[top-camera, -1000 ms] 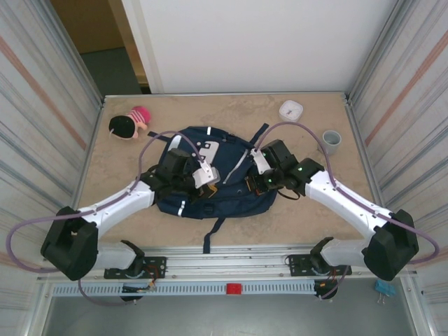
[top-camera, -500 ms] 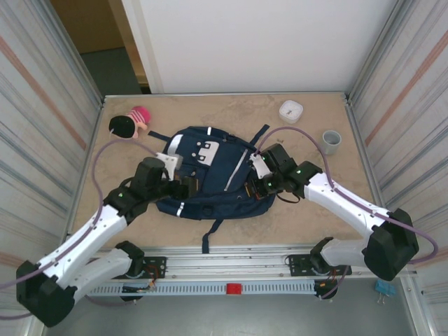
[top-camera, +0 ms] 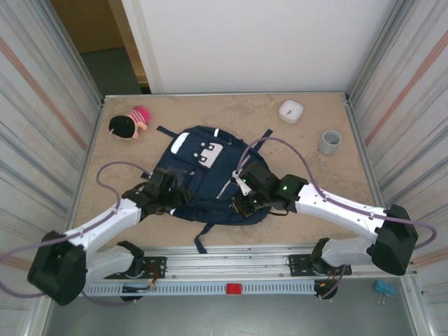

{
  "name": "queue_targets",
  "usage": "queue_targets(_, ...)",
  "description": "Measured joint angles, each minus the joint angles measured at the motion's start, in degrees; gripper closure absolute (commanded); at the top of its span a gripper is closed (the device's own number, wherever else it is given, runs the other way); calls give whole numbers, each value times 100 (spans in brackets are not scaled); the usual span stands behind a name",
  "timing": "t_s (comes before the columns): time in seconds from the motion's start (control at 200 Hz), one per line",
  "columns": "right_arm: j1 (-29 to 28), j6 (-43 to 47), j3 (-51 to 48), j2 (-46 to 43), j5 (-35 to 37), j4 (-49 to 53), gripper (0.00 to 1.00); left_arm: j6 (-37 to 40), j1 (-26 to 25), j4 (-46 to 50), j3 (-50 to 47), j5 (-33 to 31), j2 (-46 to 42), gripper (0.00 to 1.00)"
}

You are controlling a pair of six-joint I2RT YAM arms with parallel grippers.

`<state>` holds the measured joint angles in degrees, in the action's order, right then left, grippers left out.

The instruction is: Pack the student bag

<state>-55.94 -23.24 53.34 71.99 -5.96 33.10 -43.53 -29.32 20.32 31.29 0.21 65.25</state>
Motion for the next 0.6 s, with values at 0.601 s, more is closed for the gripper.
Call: queue_targets(0.601, -153, -487, 35, 286, 109, -468, 100, 525, 116, -216, 1056, 348, -514, 26)
